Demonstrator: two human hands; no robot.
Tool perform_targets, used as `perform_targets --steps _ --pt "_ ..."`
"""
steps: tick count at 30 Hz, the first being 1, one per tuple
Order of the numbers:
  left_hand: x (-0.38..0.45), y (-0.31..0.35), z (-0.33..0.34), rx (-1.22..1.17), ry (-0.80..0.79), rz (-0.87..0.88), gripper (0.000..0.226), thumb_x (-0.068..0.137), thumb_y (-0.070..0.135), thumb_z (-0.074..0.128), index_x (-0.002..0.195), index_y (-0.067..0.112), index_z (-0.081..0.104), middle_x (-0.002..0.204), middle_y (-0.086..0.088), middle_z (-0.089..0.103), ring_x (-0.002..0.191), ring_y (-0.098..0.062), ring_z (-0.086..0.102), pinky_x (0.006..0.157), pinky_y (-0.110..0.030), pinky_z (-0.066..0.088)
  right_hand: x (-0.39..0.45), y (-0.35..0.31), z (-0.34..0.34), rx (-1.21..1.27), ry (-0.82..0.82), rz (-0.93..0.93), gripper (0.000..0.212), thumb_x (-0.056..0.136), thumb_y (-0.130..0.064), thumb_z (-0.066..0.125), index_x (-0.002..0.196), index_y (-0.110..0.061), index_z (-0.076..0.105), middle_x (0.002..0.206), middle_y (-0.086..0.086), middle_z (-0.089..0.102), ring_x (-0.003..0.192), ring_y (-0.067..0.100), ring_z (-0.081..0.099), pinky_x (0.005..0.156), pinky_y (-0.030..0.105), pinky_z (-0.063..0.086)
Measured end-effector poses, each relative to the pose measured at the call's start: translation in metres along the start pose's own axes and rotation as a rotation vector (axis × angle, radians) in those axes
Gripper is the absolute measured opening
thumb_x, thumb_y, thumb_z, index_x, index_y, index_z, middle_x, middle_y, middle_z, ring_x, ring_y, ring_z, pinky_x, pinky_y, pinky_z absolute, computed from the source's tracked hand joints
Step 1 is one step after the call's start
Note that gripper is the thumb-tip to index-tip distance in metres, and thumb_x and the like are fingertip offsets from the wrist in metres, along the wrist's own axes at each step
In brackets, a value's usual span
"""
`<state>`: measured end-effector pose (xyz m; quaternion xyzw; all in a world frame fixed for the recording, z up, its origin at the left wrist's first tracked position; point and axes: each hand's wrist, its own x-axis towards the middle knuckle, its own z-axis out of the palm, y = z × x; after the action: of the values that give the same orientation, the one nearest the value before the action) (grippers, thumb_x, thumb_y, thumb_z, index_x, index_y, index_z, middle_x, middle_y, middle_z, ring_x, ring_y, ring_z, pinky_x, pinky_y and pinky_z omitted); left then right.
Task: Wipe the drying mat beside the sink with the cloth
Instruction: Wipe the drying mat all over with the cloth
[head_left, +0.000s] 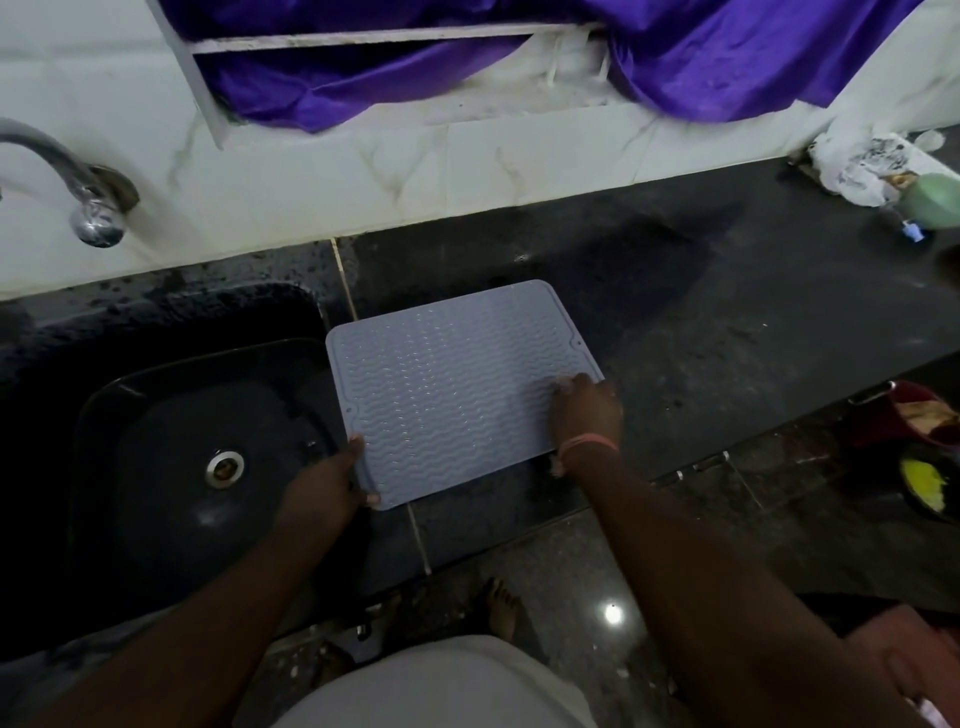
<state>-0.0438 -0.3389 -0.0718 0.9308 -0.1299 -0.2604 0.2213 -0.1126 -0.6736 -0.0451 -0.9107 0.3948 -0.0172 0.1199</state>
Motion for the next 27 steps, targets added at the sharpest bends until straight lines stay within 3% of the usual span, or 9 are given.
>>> perform_targets --steps 4,6,9,11,14,18,20,23,27 --pt "0.002 -0.001 0.001 0.016 -0.003 -0.01 0.09 0.084 0.033 0.076 0.158 0.032 0.025 0.145 -0.011 0.054 0.125 -0.028 0.057 0.095 -0.032 0.047 -0.075 -0.068 0.029 -0.05 -0.016 -0.26 0.024 0.098 -0.019 0.044 0.111 -0.01 0.063 0.106 0.013 0.064 0.095 0.027 0.061 0.084 0.04 0.053" --pt "0.002 -0.001 0.001 0.059 0.008 0.01 0.086 0.086 0.034 0.073 0.157 0.033 0.025 0.141 -0.011 0.058 0.121 -0.028 0.06 0.093 -0.033 0.048 -0.109 -0.1 0.038 0.008 -0.128 -0.457 0.023 0.094 -0.015 0.048 0.108 -0.008 0.065 0.104 0.015 0.066 0.095 0.031 0.063 0.083 0.04 0.052" --pt "0.001 -0.003 -0.001 0.071 0.042 0.035 0.073 0.093 0.034 0.064 0.156 0.036 0.026 0.139 -0.01 0.06 0.12 -0.028 0.062 0.096 -0.036 0.049 -0.127 -0.122 0.031 0.164 -0.334 -0.663 0.026 0.088 -0.028 0.06 0.104 -0.01 0.07 0.101 0.014 0.068 0.091 0.031 0.064 0.081 0.039 0.054" --pt "0.002 -0.004 -0.002 0.089 0.013 0.032 0.078 0.092 0.037 0.066 0.158 0.034 0.024 0.139 -0.011 0.059 0.12 -0.029 0.061 0.096 -0.036 0.049 -0.108 -0.109 0.02 0.337 -0.356 -0.581 0.026 0.092 -0.031 0.054 0.101 -0.015 0.071 0.095 0.008 0.07 0.087 0.024 0.065 0.08 0.037 0.054" --pt "0.001 -0.002 -0.002 0.114 -0.032 0.018 0.088 0.089 0.04 0.069 0.159 0.031 0.018 0.142 -0.013 0.055 0.122 -0.029 0.059 0.095 -0.036 0.048 -0.047 -0.056 0.0 0.411 -0.176 -0.268 0.022 0.101 -0.029 0.047 0.099 -0.019 0.067 0.09 0.0 0.067 0.081 0.014 0.064 0.078 0.033 0.053" --pt "-0.002 0.001 -0.003 0.075 0.01 -0.005 0.08 0.09 0.039 0.065 0.158 0.037 0.021 0.143 -0.011 0.055 0.123 -0.029 0.058 0.099 -0.037 0.048 0.028 0.014 -0.011 0.245 -0.029 0.092 0.033 0.1 -0.019 0.046 0.128 -0.005 0.057 0.125 0.019 0.063 0.114 0.036 0.061 0.096 0.041 0.051" --pt "-0.003 0.002 -0.004 0.058 0.018 -0.019 0.079 0.091 0.038 0.064 0.157 0.039 0.022 0.142 -0.01 0.056 0.122 -0.028 0.059 0.098 -0.035 0.048 0.036 0.01 -0.003 0.149 0.002 0.1 0.034 0.102 -0.016 0.043 0.129 0.0 0.055 0.129 0.023 0.061 0.119 0.038 0.058 0.1 0.041 0.047" --pt "-0.004 0.002 -0.003 0.086 0.015 -0.004 0.083 0.089 0.034 0.066 0.158 0.037 0.02 0.141 -0.011 0.057 0.121 -0.028 0.06 0.095 -0.033 0.048 0.01 -0.032 0.008 0.086 0.04 0.029 0.028 0.103 -0.021 0.043 0.122 -0.006 0.058 0.12 0.016 0.063 0.11 0.032 0.06 0.093 0.039 0.047" --pt "-0.004 0.004 -0.002 0.095 0.036 -0.022 0.08 0.09 0.03 0.064 0.157 0.039 0.022 0.135 -0.01 0.061 0.114 -0.027 0.063 0.089 -0.033 0.049 -0.066 -0.103 0.034 0.055 -0.049 -0.315 0.021 0.099 -0.019 0.048 0.113 -0.01 0.061 0.108 0.011 0.065 0.099 0.026 0.062 0.09 0.038 0.052"
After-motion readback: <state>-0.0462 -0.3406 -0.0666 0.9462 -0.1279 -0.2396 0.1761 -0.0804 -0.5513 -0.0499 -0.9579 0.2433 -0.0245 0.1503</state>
